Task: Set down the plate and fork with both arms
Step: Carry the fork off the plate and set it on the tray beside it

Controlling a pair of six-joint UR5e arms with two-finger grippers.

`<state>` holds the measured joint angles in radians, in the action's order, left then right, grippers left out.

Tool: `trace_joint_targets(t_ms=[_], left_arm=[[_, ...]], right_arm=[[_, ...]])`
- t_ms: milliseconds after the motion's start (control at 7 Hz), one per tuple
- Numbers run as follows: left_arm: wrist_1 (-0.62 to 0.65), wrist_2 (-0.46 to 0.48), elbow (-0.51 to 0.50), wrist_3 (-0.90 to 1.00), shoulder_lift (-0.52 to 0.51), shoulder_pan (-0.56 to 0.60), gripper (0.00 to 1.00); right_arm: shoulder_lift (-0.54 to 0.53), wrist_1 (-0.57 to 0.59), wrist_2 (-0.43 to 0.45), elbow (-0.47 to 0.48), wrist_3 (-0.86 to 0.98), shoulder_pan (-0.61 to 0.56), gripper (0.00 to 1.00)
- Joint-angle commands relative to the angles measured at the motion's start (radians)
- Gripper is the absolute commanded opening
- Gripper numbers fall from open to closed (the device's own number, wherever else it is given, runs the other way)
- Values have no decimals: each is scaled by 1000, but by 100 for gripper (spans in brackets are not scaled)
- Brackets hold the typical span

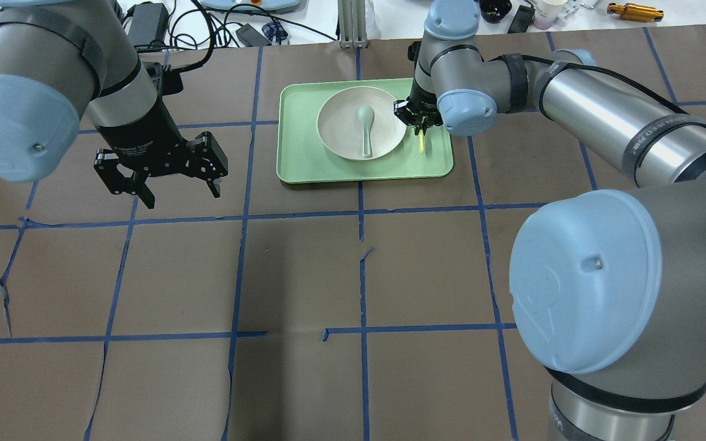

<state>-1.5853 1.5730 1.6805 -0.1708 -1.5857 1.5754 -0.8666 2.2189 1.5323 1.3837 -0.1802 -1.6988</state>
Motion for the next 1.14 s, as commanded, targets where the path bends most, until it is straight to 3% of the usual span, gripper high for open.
trace_joint_targets(t_ms=[0, 143, 571, 1000], left_arm=[[1, -1, -1, -3, -2, 2, 100], [1, -1, -1, -3, -2, 2, 100], [1, -2, -1, -1, -4, 2, 100], [4, -1, 1, 2, -4, 3, 100]], right_arm=[[-6, 18, -3, 17, 1, 2, 66], [-12, 13, 11, 20, -4, 1, 100], [-84, -34, 15, 21, 10, 2, 100], [-308, -327, 52, 20, 13, 13, 100]])
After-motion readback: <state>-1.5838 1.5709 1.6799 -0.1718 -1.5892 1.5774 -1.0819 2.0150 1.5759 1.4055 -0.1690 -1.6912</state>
